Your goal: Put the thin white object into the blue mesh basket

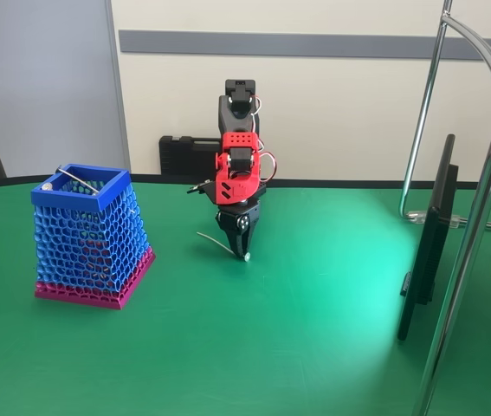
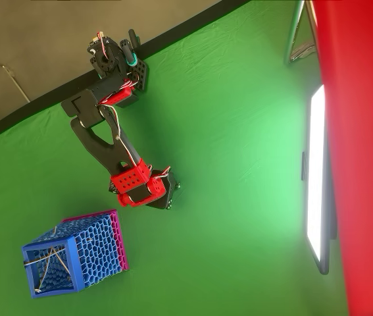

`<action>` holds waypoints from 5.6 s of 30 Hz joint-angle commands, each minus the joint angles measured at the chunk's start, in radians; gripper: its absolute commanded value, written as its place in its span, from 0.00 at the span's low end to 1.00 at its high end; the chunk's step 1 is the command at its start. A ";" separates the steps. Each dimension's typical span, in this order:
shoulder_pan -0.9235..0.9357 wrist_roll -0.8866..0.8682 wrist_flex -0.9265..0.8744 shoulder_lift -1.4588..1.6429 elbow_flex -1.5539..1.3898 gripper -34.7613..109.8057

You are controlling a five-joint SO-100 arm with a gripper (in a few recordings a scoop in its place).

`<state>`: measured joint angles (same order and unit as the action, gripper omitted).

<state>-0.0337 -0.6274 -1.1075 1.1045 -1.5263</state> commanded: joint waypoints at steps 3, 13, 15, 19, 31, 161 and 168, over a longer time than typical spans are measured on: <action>-0.005 0.018 0.023 0.031 0.002 0.25; -0.009 0.055 0.066 0.249 -0.087 0.25; -0.006 0.052 0.066 0.281 -0.106 0.25; 0.000 0.041 0.002 0.321 -0.087 0.24; 0.035 0.083 -0.100 0.483 0.067 0.24; 0.170 0.512 0.514 1.861 -1.339 0.37; 0.153 0.538 0.578 1.778 -1.393 0.37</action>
<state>0.1319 -0.0951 -0.5522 2.8900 -2.9207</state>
